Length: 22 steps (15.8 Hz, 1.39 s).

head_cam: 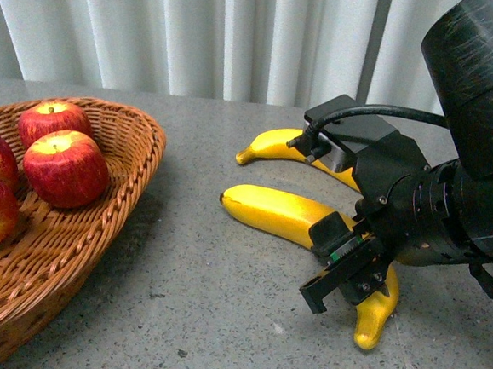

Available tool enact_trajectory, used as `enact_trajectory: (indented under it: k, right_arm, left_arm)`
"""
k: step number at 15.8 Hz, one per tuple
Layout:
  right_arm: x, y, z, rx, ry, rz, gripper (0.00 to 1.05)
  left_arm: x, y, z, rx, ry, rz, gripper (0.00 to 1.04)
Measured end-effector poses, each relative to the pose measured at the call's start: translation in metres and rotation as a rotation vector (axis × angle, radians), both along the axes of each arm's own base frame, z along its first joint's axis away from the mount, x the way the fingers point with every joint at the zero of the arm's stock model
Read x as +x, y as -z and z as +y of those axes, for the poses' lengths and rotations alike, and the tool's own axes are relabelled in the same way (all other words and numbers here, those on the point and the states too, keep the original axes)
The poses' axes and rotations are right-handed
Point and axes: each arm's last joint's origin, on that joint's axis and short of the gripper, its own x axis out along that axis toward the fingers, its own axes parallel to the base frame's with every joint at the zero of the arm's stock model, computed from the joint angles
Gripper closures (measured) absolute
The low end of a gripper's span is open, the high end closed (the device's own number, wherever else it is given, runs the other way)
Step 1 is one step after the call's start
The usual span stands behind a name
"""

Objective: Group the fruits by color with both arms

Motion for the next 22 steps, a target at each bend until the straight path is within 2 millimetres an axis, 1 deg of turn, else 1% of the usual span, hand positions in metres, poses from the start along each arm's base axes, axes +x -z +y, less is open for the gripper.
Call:
enact_trajectory:
  k: [2, 3, 4, 5, 6, 7, 8, 9, 10, 11, 13, 14, 15, 16, 18, 19, 20, 22]
  right_arm:
    - [0.005, -0.002, -0.010, 0.040, 0.028, 0.013, 0.66]
    - [0.008, -0.008, -0.018, 0.075, 0.052, 0.010, 0.66]
    - [0.014, -0.019, -0.029, 0.133, 0.083, -0.009, 0.66]
    - [0.019, -0.037, -0.043, 0.216, 0.107, -0.050, 0.66]
    - [0.022, -0.057, -0.059, 0.304, 0.126, -0.111, 0.66]
    - [0.022, -0.077, -0.080, 0.361, 0.153, -0.162, 0.66]
    - [0.021, -0.090, -0.102, 0.382, 0.185, -0.199, 0.66]
    - [0.021, -0.095, -0.126, 0.375, 0.237, -0.230, 0.66]
    - [0.018, -0.093, -0.154, 0.356, 0.293, -0.238, 0.66]
    - [0.013, -0.085, -0.181, 0.309, 0.354, -0.243, 0.66]
    - [-0.005, -0.068, -0.231, 0.211, 0.454, -0.229, 0.66]
    - [-0.015, -0.063, -0.256, 0.162, 0.497, -0.229, 0.66]
    - [-0.025, -0.058, -0.273, 0.142, 0.521, -0.215, 0.66]
    - [-0.037, -0.053, -0.283, 0.127, 0.530, -0.189, 0.66]
    - [-0.060, -0.049, -0.290, 0.125, 0.513, -0.143, 0.66]
    - [-0.067, -0.053, -0.292, 0.124, 0.505, -0.148, 0.54]
    - [-0.070, -0.063, -0.290, 0.118, 0.490, -0.176, 0.41]
    - [-0.071, -0.079, -0.278, 0.111, 0.450, -0.225, 0.19]
  left_arm:
    - [0.000, 0.000, 0.000, 0.000, 0.000, 0.000, 0.07]
    - [0.000, 0.000, 0.000, 0.000, 0.000, 0.000, 0.07]
    - [0.000, 0.000, 0.000, 0.000, 0.000, 0.000, 0.07]
    - [0.000, 0.000, 0.000, 0.000, 0.000, 0.000, 0.07]
    - [0.000, 0.000, 0.000, 0.000, 0.000, 0.000, 0.07]
    - [0.000, 0.000, 0.000, 0.000, 0.000, 0.000, 0.07]
    - [0.000, 0.000, 0.000, 0.000, 0.000, 0.000, 0.07]
    - [0.000, 0.000, 0.000, 0.000, 0.000, 0.000, 0.07]
    - [0.000, 0.000, 0.000, 0.000, 0.000, 0.000, 0.07]
    - [0.000, 0.000, 0.000, 0.000, 0.000, 0.000, 0.07]
    - [0.000, 0.000, 0.000, 0.000, 0.000, 0.000, 0.07]
    - [0.000, 0.000, 0.000, 0.000, 0.000, 0.000, 0.07]
    - [0.000, 0.000, 0.000, 0.000, 0.000, 0.000, 0.07]
    - [0.000, 0.000, 0.000, 0.000, 0.000, 0.000, 0.07]
    - [0.000, 0.000, 0.000, 0.000, 0.000, 0.000, 0.07]
    - [0.000, 0.000, 0.000, 0.000, 0.000, 0.000, 0.07]
    - [0.000, 0.000, 0.000, 0.000, 0.000, 0.000, 0.07]
    - [0.000, 0.000, 0.000, 0.000, 0.000, 0.000, 0.07]
